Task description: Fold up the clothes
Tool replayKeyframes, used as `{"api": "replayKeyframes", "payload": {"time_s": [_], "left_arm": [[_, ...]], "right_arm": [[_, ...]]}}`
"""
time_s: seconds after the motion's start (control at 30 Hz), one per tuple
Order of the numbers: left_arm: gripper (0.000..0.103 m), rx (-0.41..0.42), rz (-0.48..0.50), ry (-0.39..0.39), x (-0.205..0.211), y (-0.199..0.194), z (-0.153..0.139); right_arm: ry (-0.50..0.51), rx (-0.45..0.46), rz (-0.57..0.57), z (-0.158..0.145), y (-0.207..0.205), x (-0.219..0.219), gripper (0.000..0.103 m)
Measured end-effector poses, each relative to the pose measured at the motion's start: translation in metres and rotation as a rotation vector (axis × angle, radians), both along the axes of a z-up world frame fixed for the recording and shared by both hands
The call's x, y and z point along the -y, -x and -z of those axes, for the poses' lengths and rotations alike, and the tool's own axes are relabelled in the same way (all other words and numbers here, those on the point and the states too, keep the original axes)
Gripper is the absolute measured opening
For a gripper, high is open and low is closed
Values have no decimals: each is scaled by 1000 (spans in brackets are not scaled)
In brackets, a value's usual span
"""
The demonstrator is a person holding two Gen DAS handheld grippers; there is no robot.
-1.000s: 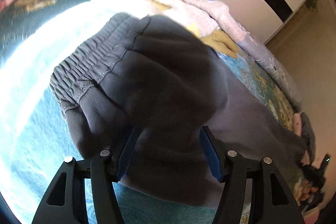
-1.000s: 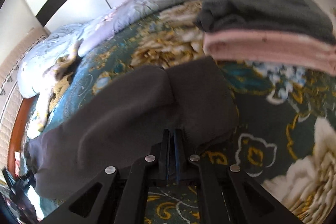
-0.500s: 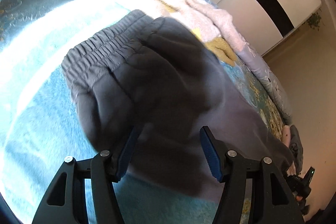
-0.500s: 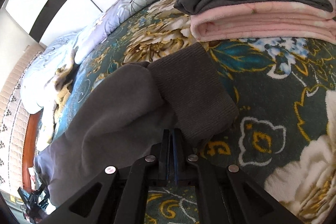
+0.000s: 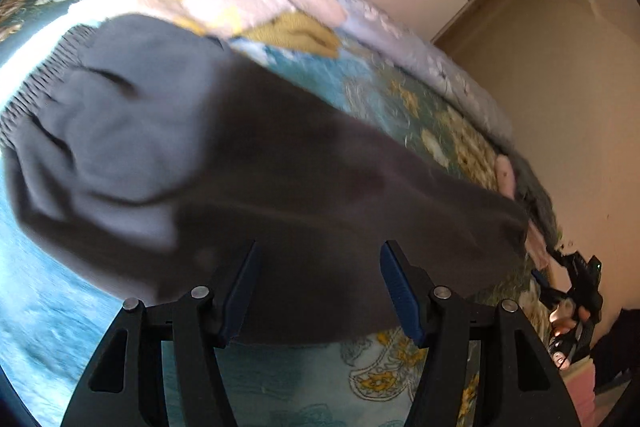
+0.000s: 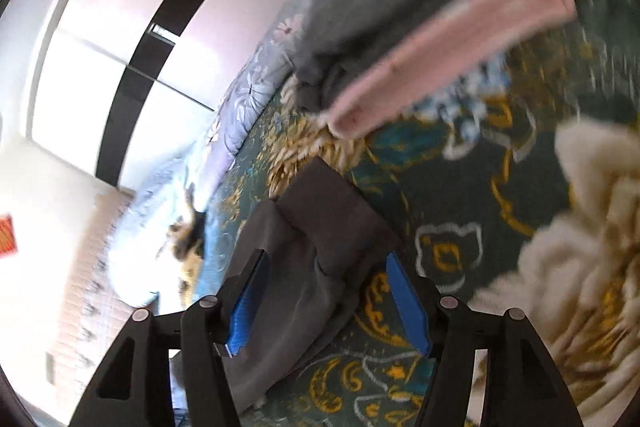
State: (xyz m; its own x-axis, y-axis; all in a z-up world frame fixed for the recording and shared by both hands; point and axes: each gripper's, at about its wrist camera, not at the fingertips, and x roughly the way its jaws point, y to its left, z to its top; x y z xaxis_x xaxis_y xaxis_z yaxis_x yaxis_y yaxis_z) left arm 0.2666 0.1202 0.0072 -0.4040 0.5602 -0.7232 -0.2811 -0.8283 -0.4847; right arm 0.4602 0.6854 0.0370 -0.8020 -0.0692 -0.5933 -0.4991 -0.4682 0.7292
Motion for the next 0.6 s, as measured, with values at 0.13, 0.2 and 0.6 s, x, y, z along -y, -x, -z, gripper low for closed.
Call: {"api": "replayKeyframes", "payload": {"time_s": [0.13,0.2,0.6], "left_arm": [[67,-6,15,30,-8,-3,2],[67,6,11,20,-5,1,4],[68,17,10,21,6,-6,15]], "right_arm": [[117,-1,1,25,9,-3,65],[163,2,8,36,16,-4,65],[223,-2,107,54,34,-1,62]]}}
